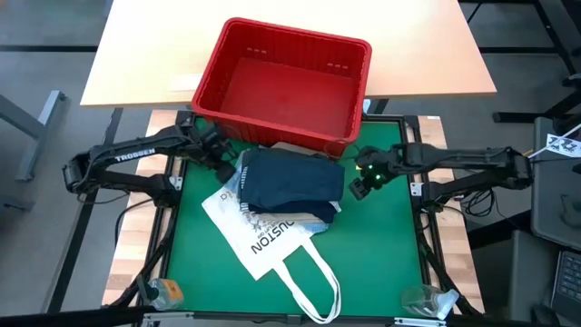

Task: Fold Laundry from Bin
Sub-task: Put the stacked clothes into the red organizer bin

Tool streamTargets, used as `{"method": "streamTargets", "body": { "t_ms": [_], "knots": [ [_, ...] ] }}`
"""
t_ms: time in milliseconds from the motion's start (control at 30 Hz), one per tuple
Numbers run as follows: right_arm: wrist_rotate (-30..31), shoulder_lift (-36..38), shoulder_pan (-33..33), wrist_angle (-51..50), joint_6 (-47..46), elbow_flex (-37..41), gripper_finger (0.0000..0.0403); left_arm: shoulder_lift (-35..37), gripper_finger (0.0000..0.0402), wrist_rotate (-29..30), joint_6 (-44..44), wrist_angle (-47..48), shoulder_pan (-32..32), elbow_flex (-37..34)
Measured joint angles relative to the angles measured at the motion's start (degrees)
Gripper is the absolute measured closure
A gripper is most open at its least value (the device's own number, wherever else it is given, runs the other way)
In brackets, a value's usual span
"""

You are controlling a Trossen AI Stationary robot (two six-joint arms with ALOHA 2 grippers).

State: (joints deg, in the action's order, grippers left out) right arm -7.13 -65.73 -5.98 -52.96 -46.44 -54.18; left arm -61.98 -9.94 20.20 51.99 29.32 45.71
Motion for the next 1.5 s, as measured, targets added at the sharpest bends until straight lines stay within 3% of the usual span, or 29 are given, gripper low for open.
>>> {"method": "streamTargets", "body": {
  "t_ms": [300,600,967,1300,1500],
  "knots": [
    [-0.03,-0.13,0.0,10.61,-0.06,10.4,0.0194,-0.02,0.0222,0.71,6.91,-12.51,2.96,-10.35],
    [-0.03,-0.13,0.0,19.77,-6.27,17.52,0.0194,-0.02,0.0221,1.8,12.38,-23.62,3.57,-16.95],
    [0.22,-0.13,0.0,35.18,-15.31,25.37,0.0194,0.0,0.0221,1.85,12.65,-25.28,3.52,-19.22],
    [7.09,-0.36,0.0,46.95,-20.95,30.89,0.0194,-0.02,0.0221,1.79,12.7,-27.15,3.52,-19.3],
    [7.47,-5.89,0.0,53.14,-20.98,31.24,0.0194,-0.04,0.0221,1.76,12.8,-27.2,3.52,-19.3]
  ]
}}
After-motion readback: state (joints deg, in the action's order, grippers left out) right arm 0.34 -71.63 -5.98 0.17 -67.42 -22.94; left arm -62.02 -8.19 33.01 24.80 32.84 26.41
